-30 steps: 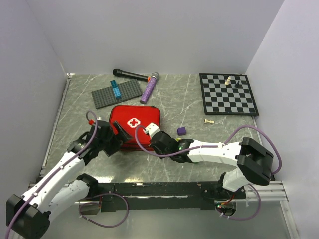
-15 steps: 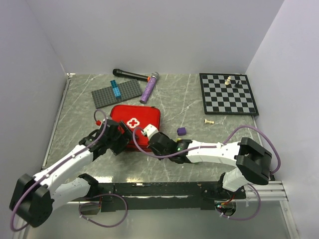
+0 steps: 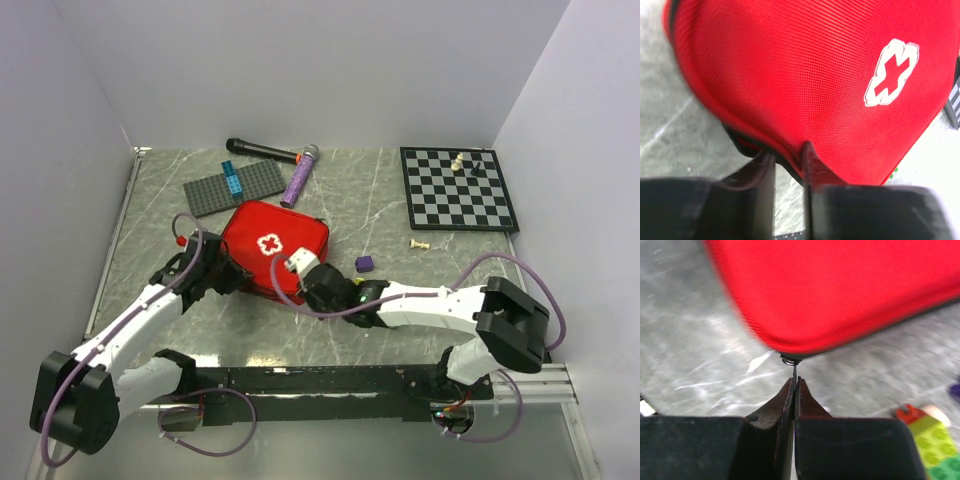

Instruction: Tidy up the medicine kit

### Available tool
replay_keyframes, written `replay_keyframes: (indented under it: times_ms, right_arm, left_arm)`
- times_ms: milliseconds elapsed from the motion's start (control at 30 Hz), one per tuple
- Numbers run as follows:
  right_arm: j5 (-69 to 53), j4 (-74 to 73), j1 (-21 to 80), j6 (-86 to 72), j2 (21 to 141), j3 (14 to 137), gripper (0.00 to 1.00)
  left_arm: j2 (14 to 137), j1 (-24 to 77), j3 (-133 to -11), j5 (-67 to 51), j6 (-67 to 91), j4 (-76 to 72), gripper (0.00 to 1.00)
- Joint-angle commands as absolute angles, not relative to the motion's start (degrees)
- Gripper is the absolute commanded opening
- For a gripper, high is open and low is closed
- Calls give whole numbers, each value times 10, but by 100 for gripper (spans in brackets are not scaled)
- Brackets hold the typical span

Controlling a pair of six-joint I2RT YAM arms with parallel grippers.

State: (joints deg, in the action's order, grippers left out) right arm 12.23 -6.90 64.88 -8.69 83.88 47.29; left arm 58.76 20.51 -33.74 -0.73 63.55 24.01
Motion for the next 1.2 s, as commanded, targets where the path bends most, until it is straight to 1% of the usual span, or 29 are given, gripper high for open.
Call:
replay_keyframes:
  times_ms: [0, 33, 67, 133, 267, 400, 633, 767, 800, 867, 1033, 1067, 1167]
  right_arm:
    - [141, -101, 577, -92, 789, 450, 0]
    - [148, -104, 563, -103, 793, 453, 0]
    - [150, -106, 551, -111, 795, 458, 0]
    - [177, -109, 535, -137, 801, 465, 0]
    - [175, -102, 520, -157, 809, 476, 0]
    - [139, -94, 524, -144, 808, 479, 0]
    - [145, -91, 576, -120, 790, 465, 0]
    - [199, -100, 641, -98, 798, 468, 0]
    - [201, -103, 649, -101, 805, 471, 0]
    - [189, -99, 651, -108, 816, 471, 0]
    - [173, -97, 664, -108, 844, 489, 0]
    - [171, -96, 666, -105, 848, 493, 0]
    - [167, -96, 671, -96, 860, 511, 0]
  left_arm:
    - [638, 179, -364, 63, 503, 274, 7]
    - [648, 178, -373, 67, 492, 280, 3]
    - [660, 178, -380, 74, 483, 284, 1]
    - [678, 174, -400, 87, 467, 293, 1]
    - [712, 152, -435, 116, 433, 303, 1]
    - [743, 101, -474, 97, 403, 295, 1]
    - [809, 73, -555, 99, 334, 285, 1]
    - [836, 72, -581, 110, 306, 276, 2]
    - [842, 71, -590, 112, 310, 283, 9]
    - [852, 69, -601, 99, 325, 293, 33]
    - [802, 69, -579, 20, 374, 299, 77]
    - [786, 69, -566, -4, 385, 297, 83]
    - [722, 87, -518, -70, 417, 288, 93]
